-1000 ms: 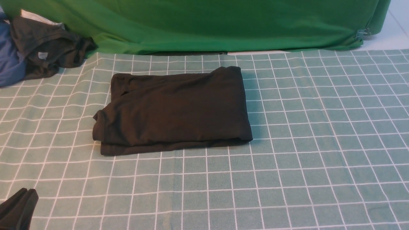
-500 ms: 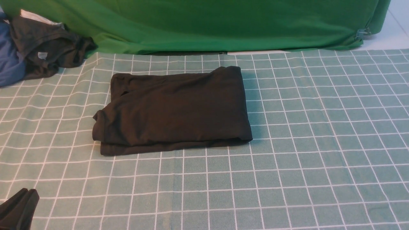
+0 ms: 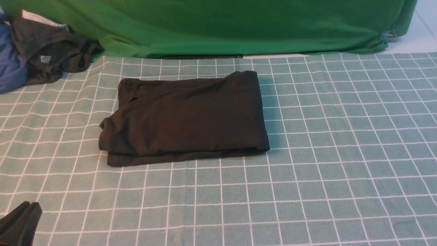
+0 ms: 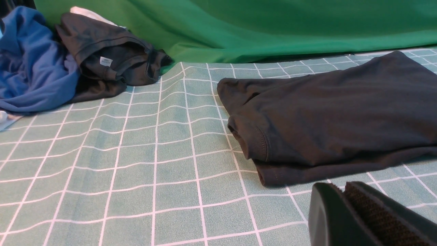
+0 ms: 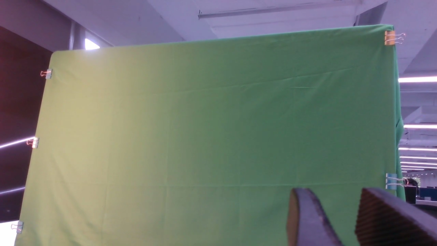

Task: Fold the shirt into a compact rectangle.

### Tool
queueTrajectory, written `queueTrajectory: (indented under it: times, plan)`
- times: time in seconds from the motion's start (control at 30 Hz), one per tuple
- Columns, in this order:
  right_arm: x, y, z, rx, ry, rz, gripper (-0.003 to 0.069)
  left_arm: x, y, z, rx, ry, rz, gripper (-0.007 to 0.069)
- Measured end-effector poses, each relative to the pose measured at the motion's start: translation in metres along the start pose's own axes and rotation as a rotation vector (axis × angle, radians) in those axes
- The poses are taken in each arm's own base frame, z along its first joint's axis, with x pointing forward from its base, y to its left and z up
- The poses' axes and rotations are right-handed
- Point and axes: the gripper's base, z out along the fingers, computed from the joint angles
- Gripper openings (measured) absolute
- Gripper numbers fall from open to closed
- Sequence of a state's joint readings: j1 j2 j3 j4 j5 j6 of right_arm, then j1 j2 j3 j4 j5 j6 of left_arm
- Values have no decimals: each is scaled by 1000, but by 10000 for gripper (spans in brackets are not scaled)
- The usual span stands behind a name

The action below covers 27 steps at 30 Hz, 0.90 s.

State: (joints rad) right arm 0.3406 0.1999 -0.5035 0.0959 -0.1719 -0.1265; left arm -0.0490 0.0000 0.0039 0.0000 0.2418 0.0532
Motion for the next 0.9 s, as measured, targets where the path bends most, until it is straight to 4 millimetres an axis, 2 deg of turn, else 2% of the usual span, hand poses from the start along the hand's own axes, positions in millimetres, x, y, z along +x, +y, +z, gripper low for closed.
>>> queueTrajectory:
  times: [0.17,0.27,0.37,0.4,0.57,0.6,0.67,0.7,0.8,0.9]
  plan:
    - [2,0,-2,-5,35,-32,235,0,0,0,0,0,0,13]
    - [16,1,-8,7,201,-122,237,0,0,0,0,0,0,13]
    - [41,-2,-14,63,399,-174,237,0,0,0,0,0,0,13]
    - [43,-2,-14,68,410,-176,237,0,0,0,0,0,0,13]
    - [109,-11,-40,180,648,-234,237,0,0,0,0,1,0,13]
    - [114,-11,-42,182,659,-234,237,0,0,0,0,1,0,13]
    - [137,-12,-57,197,709,-236,237,0,0,0,0,1,0,13]
    - [138,-12,-58,199,709,-236,237,0,0,0,0,1,0,13]
    - [169,-10,-80,199,757,-228,237,0,0,0,0,1,0,13]
    - [176,-10,-85,199,769,-223,237,0,0,0,0,1,0,13]
